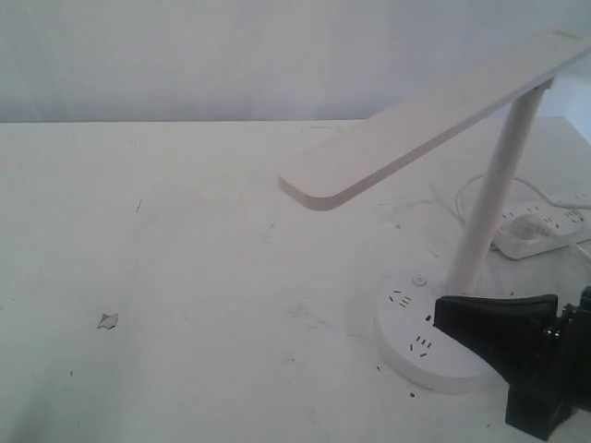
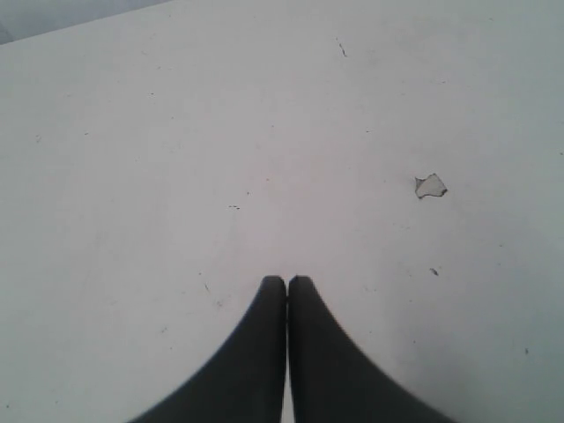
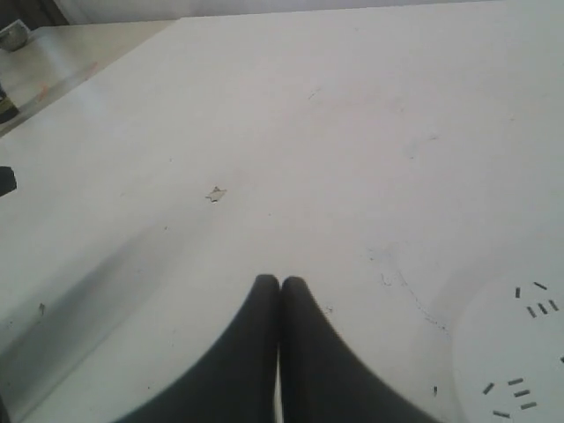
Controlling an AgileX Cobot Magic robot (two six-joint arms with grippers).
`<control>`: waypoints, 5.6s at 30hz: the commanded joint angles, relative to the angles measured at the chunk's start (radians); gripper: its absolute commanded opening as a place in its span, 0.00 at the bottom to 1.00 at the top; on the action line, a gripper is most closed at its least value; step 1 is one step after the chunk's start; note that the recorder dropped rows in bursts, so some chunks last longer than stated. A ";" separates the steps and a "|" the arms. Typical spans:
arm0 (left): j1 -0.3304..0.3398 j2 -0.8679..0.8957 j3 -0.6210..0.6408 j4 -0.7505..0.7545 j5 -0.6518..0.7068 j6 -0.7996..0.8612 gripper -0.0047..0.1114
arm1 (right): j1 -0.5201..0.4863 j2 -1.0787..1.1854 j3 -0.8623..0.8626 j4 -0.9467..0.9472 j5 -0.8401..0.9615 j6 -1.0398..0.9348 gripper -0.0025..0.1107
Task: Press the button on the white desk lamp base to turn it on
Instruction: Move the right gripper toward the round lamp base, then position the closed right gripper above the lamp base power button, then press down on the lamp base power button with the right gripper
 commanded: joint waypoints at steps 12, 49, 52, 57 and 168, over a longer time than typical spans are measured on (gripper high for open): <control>-0.009 -0.004 0.003 -0.006 0.001 -0.003 0.04 | 0.000 0.003 0.005 0.077 0.236 0.002 0.02; -0.009 -0.004 0.003 -0.006 0.001 -0.003 0.04 | 0.507 0.501 -0.118 0.339 0.923 -0.279 0.02; -0.009 -0.004 0.003 -0.006 0.001 -0.003 0.04 | 0.507 0.472 -0.118 0.339 0.992 -0.246 0.02; -0.009 -0.004 0.003 -0.006 0.001 -0.003 0.04 | 0.507 0.398 -0.135 0.333 1.074 -0.214 0.02; -0.009 -0.004 0.003 -0.006 0.001 -0.003 0.04 | 0.507 0.700 -0.315 0.361 1.230 -0.268 0.02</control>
